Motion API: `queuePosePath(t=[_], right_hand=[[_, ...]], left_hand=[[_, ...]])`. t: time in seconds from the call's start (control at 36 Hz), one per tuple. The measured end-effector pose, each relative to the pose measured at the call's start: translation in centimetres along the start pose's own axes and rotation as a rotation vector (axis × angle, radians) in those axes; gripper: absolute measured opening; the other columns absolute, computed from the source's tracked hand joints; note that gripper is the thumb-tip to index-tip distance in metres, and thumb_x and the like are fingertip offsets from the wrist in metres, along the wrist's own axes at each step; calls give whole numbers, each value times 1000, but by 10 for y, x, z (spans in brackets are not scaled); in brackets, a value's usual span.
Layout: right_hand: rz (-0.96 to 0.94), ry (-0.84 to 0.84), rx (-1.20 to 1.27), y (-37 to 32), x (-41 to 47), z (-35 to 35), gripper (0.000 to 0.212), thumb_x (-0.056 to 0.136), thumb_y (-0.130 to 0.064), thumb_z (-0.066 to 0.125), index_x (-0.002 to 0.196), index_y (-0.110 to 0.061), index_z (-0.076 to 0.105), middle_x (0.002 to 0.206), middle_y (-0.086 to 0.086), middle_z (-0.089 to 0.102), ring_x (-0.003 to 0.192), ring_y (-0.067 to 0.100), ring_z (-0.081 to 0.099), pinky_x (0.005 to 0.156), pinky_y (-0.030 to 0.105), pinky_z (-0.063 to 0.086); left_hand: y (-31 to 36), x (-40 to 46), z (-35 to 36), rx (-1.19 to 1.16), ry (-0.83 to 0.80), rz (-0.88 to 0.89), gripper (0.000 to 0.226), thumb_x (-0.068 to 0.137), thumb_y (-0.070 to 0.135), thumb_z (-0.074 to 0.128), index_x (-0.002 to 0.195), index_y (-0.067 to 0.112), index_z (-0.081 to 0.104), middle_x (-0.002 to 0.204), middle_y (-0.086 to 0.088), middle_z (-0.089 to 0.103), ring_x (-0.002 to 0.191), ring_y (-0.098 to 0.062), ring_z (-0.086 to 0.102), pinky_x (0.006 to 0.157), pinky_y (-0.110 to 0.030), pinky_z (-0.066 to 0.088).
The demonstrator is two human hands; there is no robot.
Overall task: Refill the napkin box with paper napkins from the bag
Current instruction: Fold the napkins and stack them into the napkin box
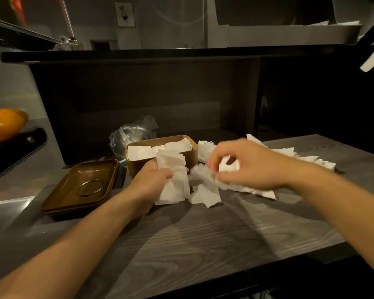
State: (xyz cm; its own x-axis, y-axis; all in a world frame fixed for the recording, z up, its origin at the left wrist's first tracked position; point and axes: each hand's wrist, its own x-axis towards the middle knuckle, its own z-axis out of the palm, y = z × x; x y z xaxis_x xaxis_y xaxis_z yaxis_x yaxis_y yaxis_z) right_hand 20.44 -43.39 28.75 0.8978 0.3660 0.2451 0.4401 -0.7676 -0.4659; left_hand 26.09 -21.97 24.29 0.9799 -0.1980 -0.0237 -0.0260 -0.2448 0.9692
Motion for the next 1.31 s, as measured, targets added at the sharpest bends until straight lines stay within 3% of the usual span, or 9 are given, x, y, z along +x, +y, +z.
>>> queuePosePath(t=[0.08, 0.28, 0.42, 0.61, 0.81, 0.94, 1.08, 1.25, 1.31], right_hand=[[77, 22, 461, -14, 7, -19, 12, 95, -8, 61, 91, -13, 71, 84, -12, 71, 81, 3, 69, 71, 15, 55], [80, -109, 393, -18, 27, -9, 7, 95, -14, 68, 100, -16, 72, 91, -3, 74, 85, 17, 71, 81, 29, 62], [38, 113, 227, -13, 41, 22, 4, 91, -26, 75, 89, -28, 72, 83, -10, 70, 78, 7, 69, 66, 22, 58], [40, 244, 264, -9, 50, 37, 6, 90, -24, 76, 88, -28, 71, 85, -6, 66, 74, 17, 68, 54, 18, 55], [70, 104, 298, -11, 54, 33, 19, 90, -35, 74, 107, -33, 65, 108, -9, 58, 86, 21, 69, 56, 26, 59], [32, 137, 343, -7, 53, 31, 4, 91, -31, 73, 94, -30, 71, 95, -8, 69, 89, 14, 69, 74, 39, 64], [77, 281, 200, 6, 52, 33, 14, 89, -32, 76, 98, -32, 65, 98, -12, 66, 86, 15, 66, 76, 29, 59], [121, -464, -96, 10, 28, 14, 28, 88, -26, 76, 109, -41, 66, 114, -24, 58, 108, -1, 56, 92, 20, 47], [165, -489, -192, 11, 24, 18, 38, 87, -36, 77, 121, -38, 60, 119, -21, 51, 113, 3, 52, 96, 24, 47]], left_hand=[[3, -3, 0, -41, 12, 32, 31, 102, 7, 49, 130, 21, 53, 98, 10, 61, 89, -11, 59, 76, -29, 55], [13, -16, -7, -151, -204, 39, 13, 101, 15, 52, 106, 9, 62, 65, 1, 69, 49, -2, 65, 43, -16, 49], [12, -13, -11, -298, -381, -15, 50, 83, 39, 55, 129, 20, 59, 107, -9, 76, 93, -24, 75, 74, -37, 61], [13, -11, -15, -391, -455, -100, 58, 90, 68, 34, 130, 31, 53, 114, -8, 75, 106, -31, 72, 85, -43, 61], [10, -10, -18, -173, -458, -4, 48, 93, -1, 59, 132, 25, 51, 109, -6, 76, 105, -26, 72, 98, -49, 54], [11, -11, -14, -228, -448, -46, 36, 96, 0, 56, 121, 26, 56, 107, -5, 76, 104, -24, 73, 98, -50, 54], [11, -5, -9, -325, -264, -46, 30, 98, 0, 52, 124, 13, 57, 106, -8, 77, 95, -22, 76, 76, -38, 61], [3, 2, -13, -271, -68, -45, 56, 100, -9, 35, 148, 19, 37, 111, -8, 73, 103, -23, 72, 89, -43, 56], [3, 3, -13, -243, -53, -48, 58, 101, -8, 35, 152, 20, 34, 112, -8, 72, 104, -22, 71, 89, -43, 55]])
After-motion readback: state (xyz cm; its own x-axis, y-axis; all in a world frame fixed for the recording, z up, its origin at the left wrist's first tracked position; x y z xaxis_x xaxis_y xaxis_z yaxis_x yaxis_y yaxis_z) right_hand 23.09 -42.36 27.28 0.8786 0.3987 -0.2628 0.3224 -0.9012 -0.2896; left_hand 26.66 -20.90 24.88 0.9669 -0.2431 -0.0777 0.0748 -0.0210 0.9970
